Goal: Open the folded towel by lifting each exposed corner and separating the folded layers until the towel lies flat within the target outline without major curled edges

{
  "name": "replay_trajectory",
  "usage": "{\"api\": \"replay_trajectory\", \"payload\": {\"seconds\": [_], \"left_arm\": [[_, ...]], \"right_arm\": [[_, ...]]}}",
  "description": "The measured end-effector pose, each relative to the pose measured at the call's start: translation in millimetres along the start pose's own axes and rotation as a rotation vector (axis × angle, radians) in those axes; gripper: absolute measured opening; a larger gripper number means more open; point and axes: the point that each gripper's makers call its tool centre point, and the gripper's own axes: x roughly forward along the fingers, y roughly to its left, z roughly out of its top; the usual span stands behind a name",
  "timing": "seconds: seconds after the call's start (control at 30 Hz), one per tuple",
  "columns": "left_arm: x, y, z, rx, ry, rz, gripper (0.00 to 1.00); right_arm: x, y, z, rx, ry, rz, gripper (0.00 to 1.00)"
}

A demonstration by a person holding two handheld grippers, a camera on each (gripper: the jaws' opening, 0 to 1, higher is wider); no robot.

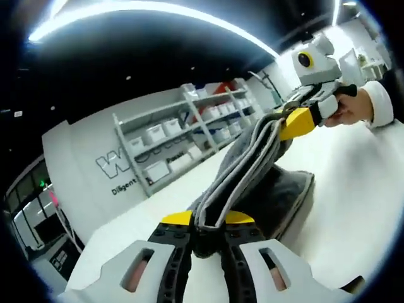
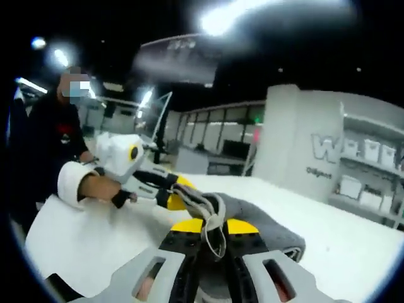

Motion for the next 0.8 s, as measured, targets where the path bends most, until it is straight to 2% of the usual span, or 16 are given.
{"api": "replay_trajectory", "payload": {"seconds": [0.1,0.17,0.3,0.4,0.5,0.8], "left_arm": [[-4,5.0,5.1,-0.047,-0.028,0.01,0.13],[-4,5.6,5.4,-0.127,-0.041,-0.003,0.13],[-6,10.2,9.2,-0.225,-0.085,-0.012,0.13],[-7,13.5,9.6,-0.228,-0.089,0.0,0.13],[-8,15.4,9.4,-0.234,-0.094,0.008,0.13],[-9,19.1,10.8,-0.229,-0.105,0.023,0.14]], "right_arm": [[0,0,0.8,-0.05,-0.009,-0.002,0.08],[1,0,-0.1,-0.08,-0.002,0.0,0.1],[2,4,-2.1,-0.135,0.006,0.006,0.12],[2,8,-0.7,-0.193,-0.005,0.008,0.16],[2,12,-5.0,-0.238,0.013,0.012,0.18],[7,15,-8.4,-0.335,0.027,0.004,0.38]]}}
